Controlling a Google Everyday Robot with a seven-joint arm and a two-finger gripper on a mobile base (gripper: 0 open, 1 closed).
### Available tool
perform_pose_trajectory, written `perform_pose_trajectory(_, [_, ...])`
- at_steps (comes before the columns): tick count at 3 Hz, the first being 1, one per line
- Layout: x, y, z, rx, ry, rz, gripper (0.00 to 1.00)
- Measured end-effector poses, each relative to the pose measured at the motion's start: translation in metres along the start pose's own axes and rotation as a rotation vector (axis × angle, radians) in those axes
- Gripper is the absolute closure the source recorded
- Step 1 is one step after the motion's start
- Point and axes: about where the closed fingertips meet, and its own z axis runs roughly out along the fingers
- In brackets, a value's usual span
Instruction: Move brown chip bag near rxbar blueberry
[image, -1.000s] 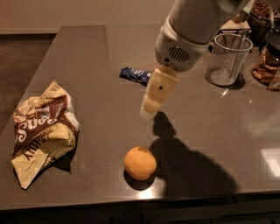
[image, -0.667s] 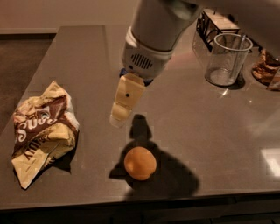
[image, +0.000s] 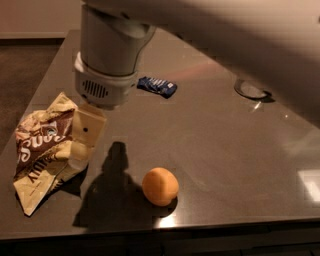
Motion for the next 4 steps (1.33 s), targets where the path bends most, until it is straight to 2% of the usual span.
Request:
perform_pose_trajectory(1, [-0.026, 0.02, 0.017, -0.01, 0.009, -0.041, 0.0])
perform_pose_trajectory(2, [-0.041, 0.025, 0.036, 0.0, 0.026, -0.056, 0.0])
perform_pose_trajectory(4, [-0.053, 0.012, 0.071, 0.016, 0.067, -0.023, 0.0])
